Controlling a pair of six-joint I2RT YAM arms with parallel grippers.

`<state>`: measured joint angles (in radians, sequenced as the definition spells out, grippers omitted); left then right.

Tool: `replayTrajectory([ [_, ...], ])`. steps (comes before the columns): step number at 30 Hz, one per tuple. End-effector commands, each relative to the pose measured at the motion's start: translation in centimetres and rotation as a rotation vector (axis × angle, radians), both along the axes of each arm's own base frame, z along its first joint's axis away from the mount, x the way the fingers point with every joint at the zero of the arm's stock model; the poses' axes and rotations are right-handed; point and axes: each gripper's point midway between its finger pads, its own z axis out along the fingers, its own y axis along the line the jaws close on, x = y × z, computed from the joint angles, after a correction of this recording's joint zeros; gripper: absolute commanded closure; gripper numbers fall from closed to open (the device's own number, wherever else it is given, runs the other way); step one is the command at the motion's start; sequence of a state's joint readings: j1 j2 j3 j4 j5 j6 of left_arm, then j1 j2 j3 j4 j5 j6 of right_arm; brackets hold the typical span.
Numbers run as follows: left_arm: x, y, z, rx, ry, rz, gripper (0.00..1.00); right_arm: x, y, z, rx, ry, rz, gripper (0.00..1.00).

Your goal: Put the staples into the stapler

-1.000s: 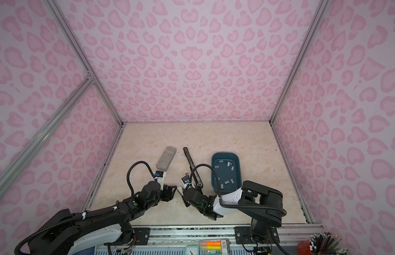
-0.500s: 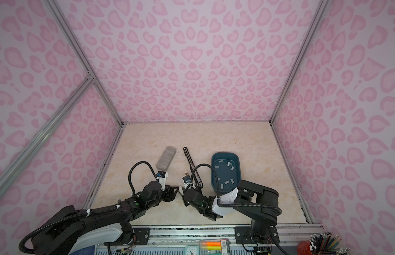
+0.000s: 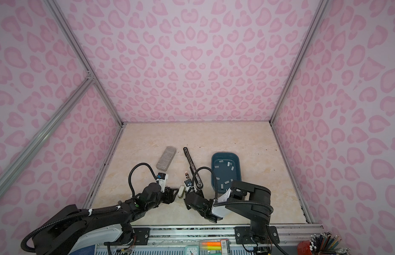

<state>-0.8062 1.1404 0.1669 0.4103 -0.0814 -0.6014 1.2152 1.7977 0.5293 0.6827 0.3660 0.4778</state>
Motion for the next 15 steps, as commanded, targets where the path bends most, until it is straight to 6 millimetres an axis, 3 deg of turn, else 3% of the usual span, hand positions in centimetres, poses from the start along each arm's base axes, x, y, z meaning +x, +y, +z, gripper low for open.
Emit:
replayTrajectory([
  [1, 0.4, -0.4, 1.1, -0.037, -0.038, 0.003, 0.37, -0.2, -0.7, -0.4, -0.048, 0.012, 0.002, 0.78],
  [9, 0.9, 1.6, 2.9, -0.022, -0.098, 0.09, 0.36, -0.3, -1.1, 3.3, -0.034, -0.043, -0.006, 0.71],
  [15, 0.6, 2.1, 4.2, -0.044, -0.127, 0.095, 0.36, -1.3, -0.6, 2.7, -0.042, -0.026, 0.002, 0.73],
])
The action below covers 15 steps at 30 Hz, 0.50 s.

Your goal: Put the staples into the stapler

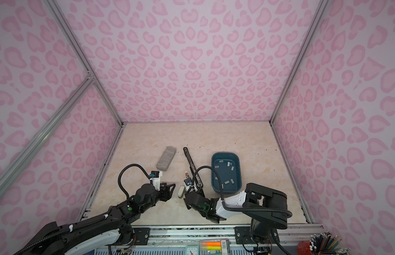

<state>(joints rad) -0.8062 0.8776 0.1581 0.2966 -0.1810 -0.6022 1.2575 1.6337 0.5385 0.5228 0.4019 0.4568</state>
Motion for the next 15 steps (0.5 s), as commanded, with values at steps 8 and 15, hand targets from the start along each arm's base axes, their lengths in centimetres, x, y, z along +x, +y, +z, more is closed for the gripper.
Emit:
replayTrajectory([
  [8, -1.2, -0.2, -0.2, -0.008, 0.023, -0.053, 0.36, -0.2, 0.1, -2.5, -0.031, 0.052, -0.044, 0.75],
  [15, -1.0, 0.9, -1.2, 0.019, 0.042, 0.005, 0.36, 0.0, 2.0, -4.0, -0.025, 0.09, -0.042, 0.78],
])
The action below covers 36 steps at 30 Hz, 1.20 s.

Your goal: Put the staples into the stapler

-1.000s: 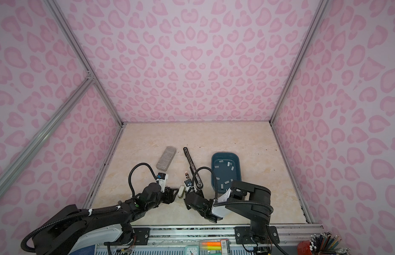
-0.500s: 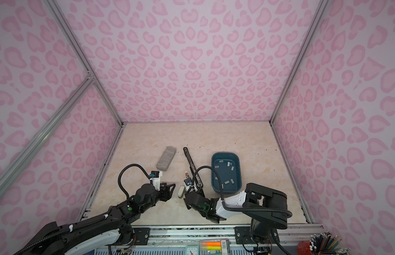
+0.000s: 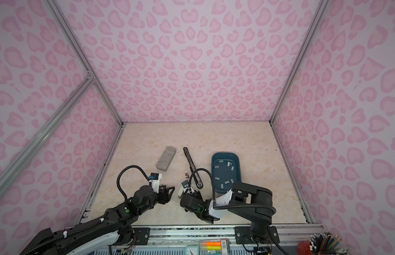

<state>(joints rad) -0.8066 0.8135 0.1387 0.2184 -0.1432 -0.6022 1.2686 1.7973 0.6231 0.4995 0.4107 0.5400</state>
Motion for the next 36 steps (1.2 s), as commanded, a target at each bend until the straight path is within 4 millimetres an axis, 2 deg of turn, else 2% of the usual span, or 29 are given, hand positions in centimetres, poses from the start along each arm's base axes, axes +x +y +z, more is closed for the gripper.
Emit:
replayTrajectory([
  [1, 0.3, 0.8, -0.5, 0.016, 0.008, 0.052, 0.36, 0.1, 0.8, -0.5, 0.021, 0.024, -0.003, 0.78],
  [10, 0.7, 3.0, -1.8, 0.08, 0.036, 0.165, 0.36, 1.9, 2.6, -1.6, 0.041, 0.09, -0.011, 0.79],
  [19, 0.9, 3.5, -1.8, 0.085, 0.04, 0.184, 0.36, 3.0, 2.4, -2.5, 0.043, 0.134, -0.037, 0.8],
  [29, 1.4, 3.2, -0.5, 0.048, 0.012, 0.17, 0.38, 4.2, 1.0, -2.4, 0.035, 0.134, -0.119, 0.8],
  [36, 1.5, 2.9, 0.6, 0.012, 0.005, 0.149, 0.39, 5.3, 1.0, -3.1, 0.027, 0.175, -0.155, 0.8],
])
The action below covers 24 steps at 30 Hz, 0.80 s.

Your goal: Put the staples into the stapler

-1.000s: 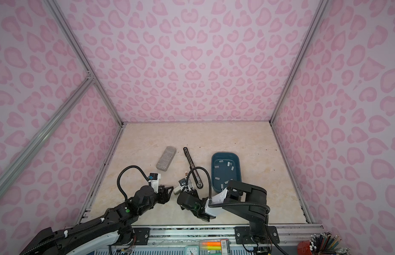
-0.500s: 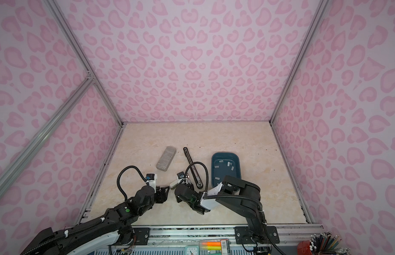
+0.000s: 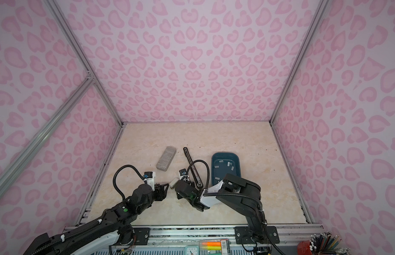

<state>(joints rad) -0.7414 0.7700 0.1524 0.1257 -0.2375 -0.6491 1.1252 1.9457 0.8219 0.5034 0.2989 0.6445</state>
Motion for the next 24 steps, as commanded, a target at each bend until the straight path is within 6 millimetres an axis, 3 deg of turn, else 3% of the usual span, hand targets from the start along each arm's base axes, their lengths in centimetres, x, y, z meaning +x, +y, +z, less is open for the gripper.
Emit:
replayTrajectory([
  [1, 0.0, -0.3, 0.7, -0.019, -0.01, -0.021, 0.39, -0.5, -1.8, -3.3, -0.113, 0.093, -0.016, 0.8],
  [10, -0.1, 0.1, 2.2, -0.027, -0.054, -0.025, 0.37, -0.4, -0.6, -2.5, -0.129, 0.081, 0.017, 0.81],
  [14, 0.1, -0.1, 3.9, -0.032, -0.107, -0.043, 0.24, -1.0, -0.8, -0.2, -0.127, 0.01, 0.035, 0.78],
  [16, 0.1, -0.2, 4.7, -0.035, -0.126, -0.052, 0.16, -1.4, -1.3, 1.3, -0.136, -0.037, 0.033, 0.76],
  [20, 0.0, -0.5, 6.5, -0.056, -0.183, -0.08, 0.12, -2.2, -3.1, 4.7, -0.119, -0.13, 0.025, 0.69],
  [24, -0.3, 0.3, 8.0, -0.148, -0.242, -0.037, 0.0, -2.6, -6.6, 6.7, -0.097, -0.193, -0.033, 0.62],
])
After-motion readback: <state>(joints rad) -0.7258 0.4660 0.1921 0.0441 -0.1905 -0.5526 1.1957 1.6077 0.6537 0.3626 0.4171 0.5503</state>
